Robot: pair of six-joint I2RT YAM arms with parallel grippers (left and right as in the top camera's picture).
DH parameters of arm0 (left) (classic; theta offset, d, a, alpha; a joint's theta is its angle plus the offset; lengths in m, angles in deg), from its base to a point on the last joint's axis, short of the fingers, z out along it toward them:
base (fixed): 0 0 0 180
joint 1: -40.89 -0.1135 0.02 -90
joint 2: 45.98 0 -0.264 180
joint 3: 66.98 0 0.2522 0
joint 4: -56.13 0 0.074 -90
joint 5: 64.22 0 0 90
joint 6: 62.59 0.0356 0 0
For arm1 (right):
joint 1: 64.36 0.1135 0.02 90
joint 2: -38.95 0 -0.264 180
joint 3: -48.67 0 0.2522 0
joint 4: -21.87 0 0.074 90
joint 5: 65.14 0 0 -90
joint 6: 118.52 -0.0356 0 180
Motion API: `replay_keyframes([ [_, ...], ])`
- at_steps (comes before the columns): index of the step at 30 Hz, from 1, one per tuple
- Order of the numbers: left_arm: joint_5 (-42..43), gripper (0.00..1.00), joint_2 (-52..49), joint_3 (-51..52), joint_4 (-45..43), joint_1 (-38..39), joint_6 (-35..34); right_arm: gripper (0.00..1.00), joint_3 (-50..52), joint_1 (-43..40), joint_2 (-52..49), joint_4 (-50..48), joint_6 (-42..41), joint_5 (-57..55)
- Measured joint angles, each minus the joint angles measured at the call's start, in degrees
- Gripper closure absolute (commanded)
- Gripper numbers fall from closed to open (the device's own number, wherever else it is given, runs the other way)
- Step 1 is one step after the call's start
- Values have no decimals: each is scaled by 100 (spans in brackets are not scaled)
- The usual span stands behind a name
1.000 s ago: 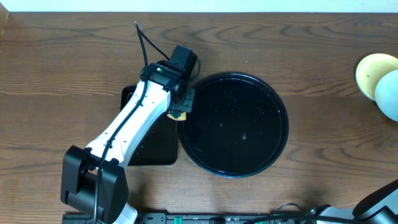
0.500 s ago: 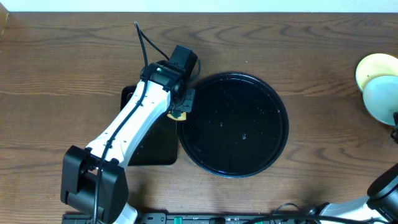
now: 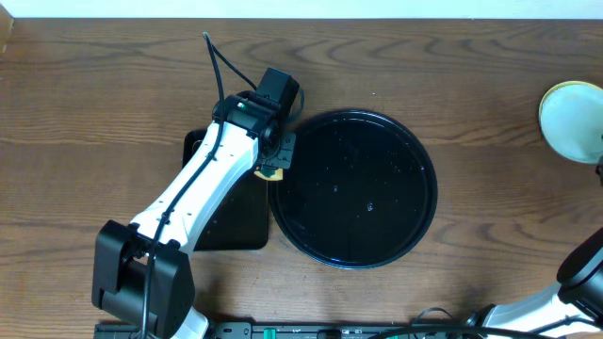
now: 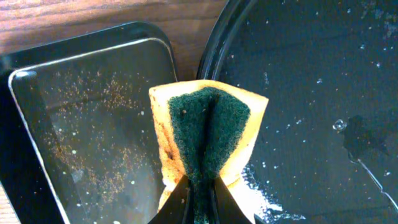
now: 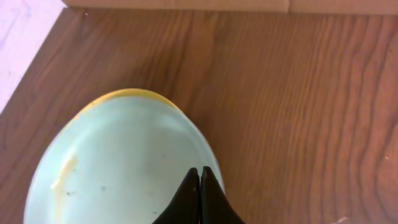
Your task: Clean dirty plates on tray and stack at the side
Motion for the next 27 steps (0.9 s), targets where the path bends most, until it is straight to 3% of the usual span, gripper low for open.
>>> replay_keyframes([
  [3, 0, 91, 0, 0, -11, 0, 2, 60, -57, 61, -155, -17, -17, -20],
  [6, 0, 92, -2, 0, -13, 0, 2, 63, -74, 96, -393, -59, 7, 46],
  [11, 2, 92, -155, 0, -2, 0, 20, 60, -210, 214, -601, 122, 199, 310],
  [20, -118, 93, -262, 2, 11, 2, -9, 59, -2210, 850, -599, 2726, 678, 680],
  [27, -1034, 93, -258, 7, 568, -61, -721, 57, -2962, 1462, -474, 3709, 890, 1069],
])
